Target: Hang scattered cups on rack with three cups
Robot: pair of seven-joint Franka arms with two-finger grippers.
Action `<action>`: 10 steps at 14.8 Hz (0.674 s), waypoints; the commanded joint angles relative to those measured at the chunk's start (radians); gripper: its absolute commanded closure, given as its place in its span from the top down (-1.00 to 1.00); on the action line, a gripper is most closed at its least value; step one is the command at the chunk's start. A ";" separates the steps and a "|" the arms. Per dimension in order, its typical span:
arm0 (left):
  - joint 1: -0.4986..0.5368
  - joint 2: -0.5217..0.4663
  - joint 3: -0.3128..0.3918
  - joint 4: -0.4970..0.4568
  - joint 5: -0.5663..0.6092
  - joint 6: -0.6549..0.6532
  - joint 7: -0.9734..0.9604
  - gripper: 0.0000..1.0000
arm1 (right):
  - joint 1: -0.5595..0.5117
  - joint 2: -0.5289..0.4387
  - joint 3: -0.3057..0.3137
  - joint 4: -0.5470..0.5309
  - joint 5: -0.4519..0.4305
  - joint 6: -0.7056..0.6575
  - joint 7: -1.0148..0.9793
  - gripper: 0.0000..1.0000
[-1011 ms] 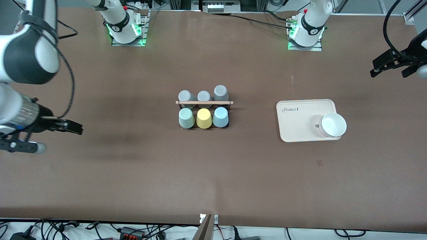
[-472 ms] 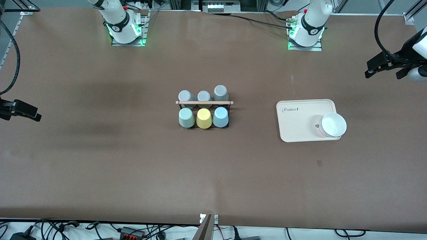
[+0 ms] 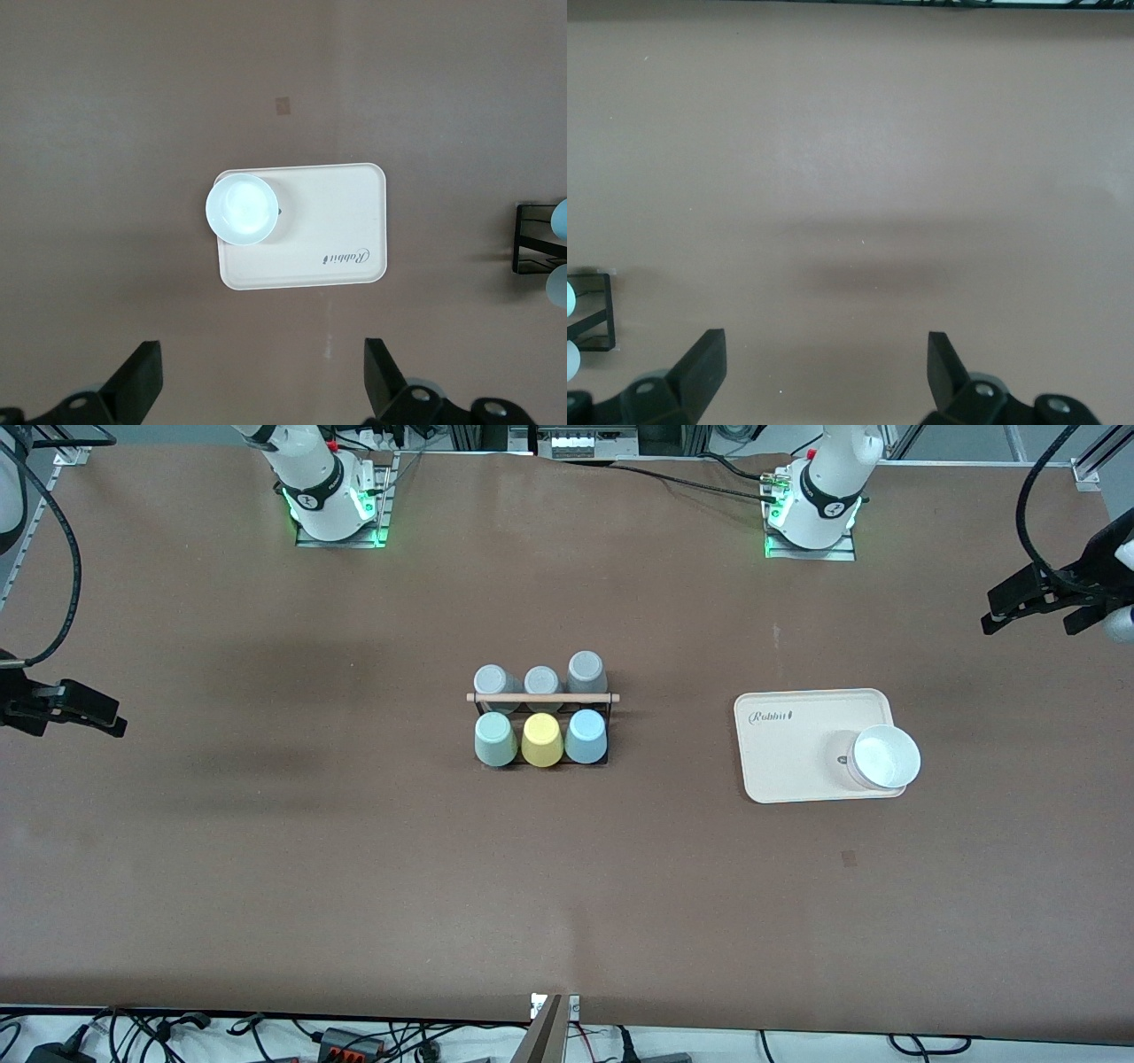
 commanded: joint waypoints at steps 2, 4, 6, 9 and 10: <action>-0.001 -0.011 -0.007 0.018 0.015 -0.036 -0.008 1.00 | -0.006 -0.209 0.009 -0.302 -0.015 0.103 -0.021 1.00; -0.002 -0.013 -0.018 0.018 0.017 -0.056 -0.006 1.00 | -0.006 -0.226 0.010 -0.327 -0.015 0.097 -0.021 1.00; -0.002 -0.010 -0.018 0.017 0.017 -0.060 0.003 1.00 | -0.004 -0.246 0.012 -0.357 -0.015 0.105 -0.022 1.00; -0.002 -0.004 -0.009 0.018 0.019 -0.056 0.005 1.00 | -0.004 -0.249 0.015 -0.348 -0.021 0.094 -0.028 1.00; -0.002 -0.002 -0.007 0.023 0.019 -0.056 0.005 1.00 | -0.004 -0.247 0.015 -0.344 -0.018 0.091 -0.024 1.00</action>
